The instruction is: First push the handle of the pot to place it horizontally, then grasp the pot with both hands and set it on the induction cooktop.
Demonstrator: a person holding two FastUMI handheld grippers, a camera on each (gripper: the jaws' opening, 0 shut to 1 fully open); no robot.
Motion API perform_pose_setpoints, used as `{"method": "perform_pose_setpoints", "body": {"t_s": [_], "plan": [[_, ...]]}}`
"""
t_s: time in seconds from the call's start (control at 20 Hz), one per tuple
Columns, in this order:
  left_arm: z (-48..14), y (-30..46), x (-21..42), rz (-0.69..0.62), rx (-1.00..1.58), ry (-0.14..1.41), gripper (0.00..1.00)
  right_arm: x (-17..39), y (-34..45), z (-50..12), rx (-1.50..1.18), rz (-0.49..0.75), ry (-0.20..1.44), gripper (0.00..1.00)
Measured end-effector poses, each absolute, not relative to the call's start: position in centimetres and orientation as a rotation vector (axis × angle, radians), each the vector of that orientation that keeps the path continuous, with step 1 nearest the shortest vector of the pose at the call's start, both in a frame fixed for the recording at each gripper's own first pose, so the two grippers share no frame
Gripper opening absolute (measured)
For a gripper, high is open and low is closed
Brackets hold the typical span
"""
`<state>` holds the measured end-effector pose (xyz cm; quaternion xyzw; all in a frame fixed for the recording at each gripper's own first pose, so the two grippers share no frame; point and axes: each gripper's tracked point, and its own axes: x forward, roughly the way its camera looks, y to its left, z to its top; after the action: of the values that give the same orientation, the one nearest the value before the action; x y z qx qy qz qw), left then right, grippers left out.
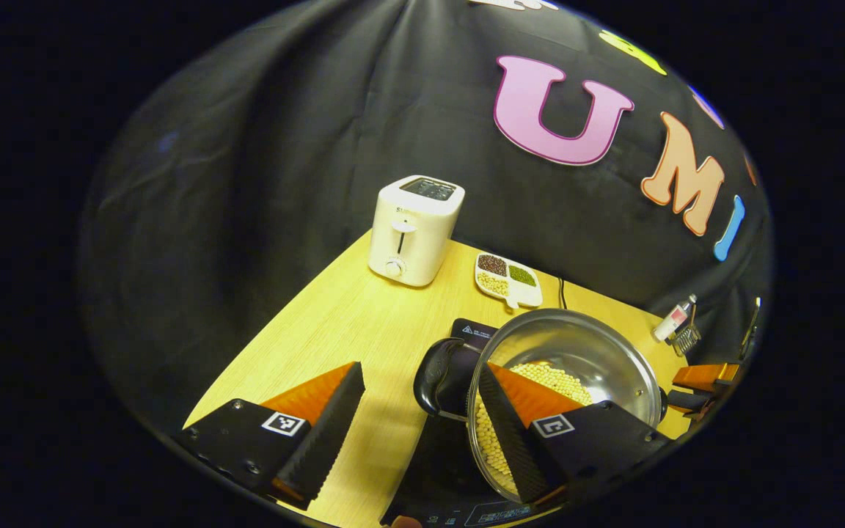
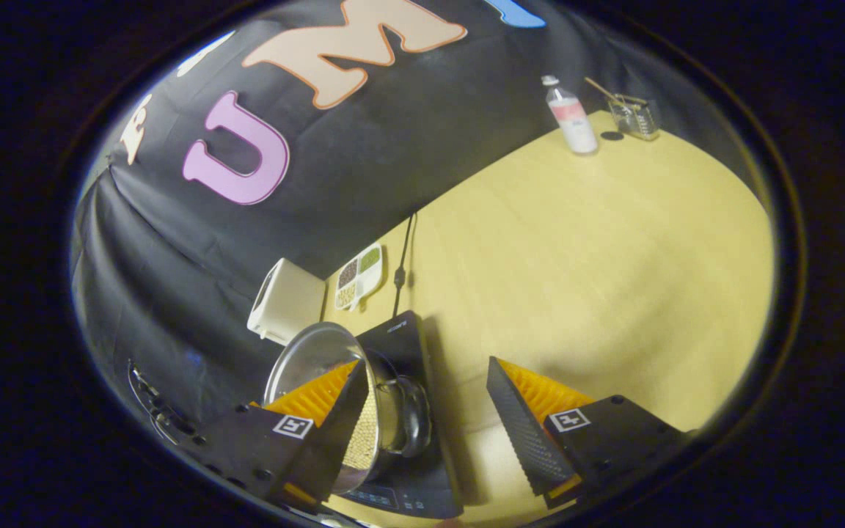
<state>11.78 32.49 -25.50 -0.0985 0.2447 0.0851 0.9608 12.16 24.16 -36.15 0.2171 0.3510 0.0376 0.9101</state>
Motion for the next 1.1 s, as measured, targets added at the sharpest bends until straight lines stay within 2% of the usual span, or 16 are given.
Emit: {"method": "perform_pose_setpoints", "body": {"t_s": [0.25,0.3,0.55,0.6,0.65,0.7,0.75,0.8,0.85,0.9,0.95,1.0,1.1], "plan": [[-22.7,31.0,10.2,0.150,-0.104,0.459,0.96,9.9,20.6,-32.0,0.412,0.028,0.624,0.91],[-21.9,30.4,10.0,0.144,-0.072,0.445,0.96,9.3,20.0,-31.4,0.402,0.017,0.612,1.00],[-18.6,25.8,7.4,0.097,0.061,0.382,0.96,7.0,15.7,-26.9,0.252,-0.022,0.521,1.00],[-18.2,24.7,6.8,0.086,0.076,0.373,0.96,6.5,15.2,-25.8,0.228,-0.019,0.499,0.91],[-17.5,23.5,6.2,0.078,0.088,0.362,0.96,6.1,14.6,-24.5,0.210,-0.012,0.476,1.00],[-16.8,22.2,5.8,0.074,0.100,0.349,0.96,5.6,14.0,-23.4,0.195,-0.006,0.461,1.00],[-16.0,21.1,5.3,0.078,0.114,0.331,0.96,5.2,13.4,-22.2,0.183,0.003,0.444,1.00],[-14.9,20.1,4.9,0.086,0.128,0.305,0.96,5.0,12.9,-20.9,0.170,0.012,0.423,0.92],[-13.6,18.8,4.6,0.093,0.136,0.272,0.96,4.8,12.3,-19.3,0.155,0.029,0.395,0.92],[-12.4,17.2,4.4,0.095,0.138,0.238,0.96,4.6,11.5,-17.5,0.138,0.049,0.366,1.00],[-11.2,15.4,4.1,0.094,0.137,0.207,0.92,4.3,10.7,-15.8,0.123,0.067,0.340,0.92],[-10.2,13.6,3.7,0.094,0.133,0.180,0.96,4.0,10.0,-14.4,0.111,0.082,0.316,0.92],[-8.4,9.9,2.9,0.084,0.109,0.133,0.96,3.3,8.0,-11.8,0.097,0.099,0.273,0.92]]}}
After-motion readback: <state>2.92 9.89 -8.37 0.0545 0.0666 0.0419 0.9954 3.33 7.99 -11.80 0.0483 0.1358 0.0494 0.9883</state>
